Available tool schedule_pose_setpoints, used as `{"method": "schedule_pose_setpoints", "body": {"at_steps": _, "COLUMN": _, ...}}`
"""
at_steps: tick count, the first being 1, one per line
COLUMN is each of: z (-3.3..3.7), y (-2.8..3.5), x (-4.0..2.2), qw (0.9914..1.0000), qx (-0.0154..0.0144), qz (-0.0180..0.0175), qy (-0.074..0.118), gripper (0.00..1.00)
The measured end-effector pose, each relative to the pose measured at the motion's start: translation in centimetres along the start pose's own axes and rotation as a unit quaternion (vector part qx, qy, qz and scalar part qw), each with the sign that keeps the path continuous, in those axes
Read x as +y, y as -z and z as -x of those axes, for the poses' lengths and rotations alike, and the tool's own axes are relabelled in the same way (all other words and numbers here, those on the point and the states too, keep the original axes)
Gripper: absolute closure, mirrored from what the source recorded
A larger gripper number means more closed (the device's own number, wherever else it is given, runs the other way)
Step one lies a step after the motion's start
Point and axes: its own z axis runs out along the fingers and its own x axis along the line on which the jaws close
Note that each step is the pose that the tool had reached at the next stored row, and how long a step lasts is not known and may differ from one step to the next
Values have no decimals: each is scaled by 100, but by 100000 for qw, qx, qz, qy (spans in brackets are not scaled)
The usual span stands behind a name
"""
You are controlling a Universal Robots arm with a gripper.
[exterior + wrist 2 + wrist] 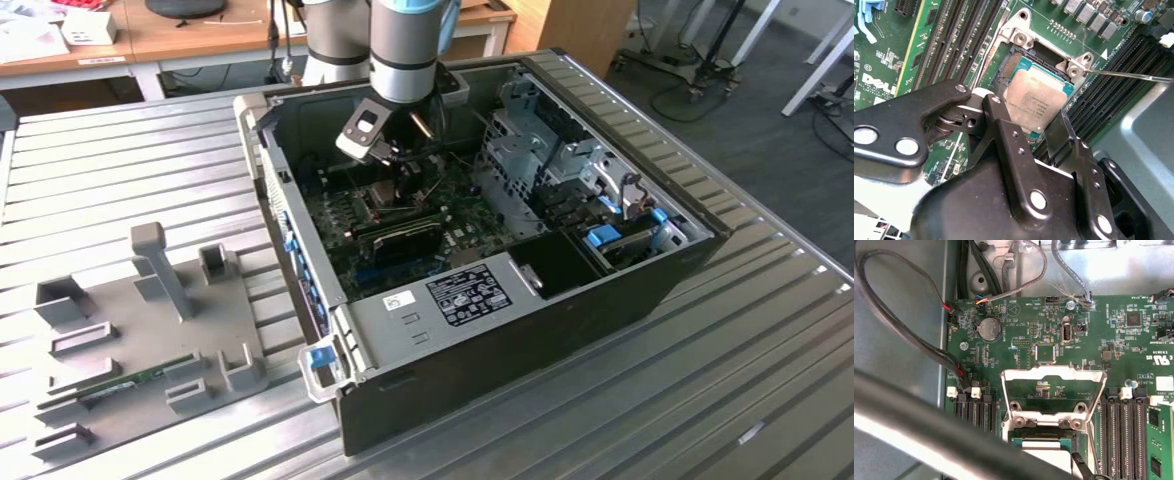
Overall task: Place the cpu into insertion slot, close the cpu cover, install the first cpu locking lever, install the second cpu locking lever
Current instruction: 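Place the cpu into insertion slot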
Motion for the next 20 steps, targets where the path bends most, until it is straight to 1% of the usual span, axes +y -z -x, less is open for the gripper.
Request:
{"method": "schedule_pose_setpoints", "body": {"at_steps": 2, "z": 0, "y": 1, "x": -1, "qw": 99999, "qx": -201, "qz": -447, "qy": -23, "gripper": 46}}
{"method": "schedule_pose_setpoints", "body": {"at_steps": 3, "z": 1, "y": 1, "x": -1, "qw": 99998, "qx": -252, "qz": -604, "qy": -29, "gripper": 46}}
{"method": "schedule_pose_setpoints", "body": {"at_steps": 5, "z": 1, "y": 1, "x": -2, "qw": 99998, "qx": -262, "qz": -653, "qy": -35, "gripper": 46}}
{"method": "schedule_pose_setpoints", "body": {"at_steps": 6, "z": 0, "y": 0, "x": -1, "qw": 99997, "qx": -324, "qz": -698, "qy": -36, "gripper": 46}}
{"method": "schedule_pose_setpoints", "body": {"at_steps": 7, "z": 0, "y": -1, "x": 2, "qw": 99996, "qx": -418, "qz": -826, "qy": -29, "gripper": 46}}
{"method": "schedule_pose_setpoints", "body": {"at_steps": 10, "z": 1, "y": 0, "x": 2, "qw": 99995, "qx": -493, "qz": -868, "qy": -33, "gripper": 46}}
{"method": "schedule_pose_setpoints", "body": {"at_steps": 11, "z": 0, "y": -1, "x": 2, "qw": 99994, "qx": -683, "qz": -875, "qy": -39, "gripper": 46}}
{"method": "schedule_pose_setpoints", "body": {"at_steps": 13, "z": 0, "y": -1, "x": 4, "qw": 99985, "qx": -1458, "qz": -963, "qy": -36, "gripper": 46}}
{"method": "schedule_pose_setpoints", "body": {"at_steps": 14, "z": 0, "y": 0, "x": 4, "qw": 99980, "qx": -1743, "qz": -974, "qy": -35, "gripper": 46}}
{"method": "schedule_pose_setpoints", "body": {"at_steps": 15, "z": 0, "y": 0, "x": 4, "qw": 99977, "qx": -1928, "qz": -975, "qy": -32, "gripper": 46}}
{"method": "schedule_pose_setpoints", "body": {"at_steps": 17, "z": 1, "y": 0, "x": 4, "qw": 99977, "qx": -1937, "qz": -972, "qy": -26, "gripper": 46}}
{"method": "schedule_pose_setpoints", "body": {"at_steps": 20, "z": 1, "y": -6, "x": 4, "qw": 99981, "qx": -1785, "qz": -804, "qy": 36, "gripper": 46}}
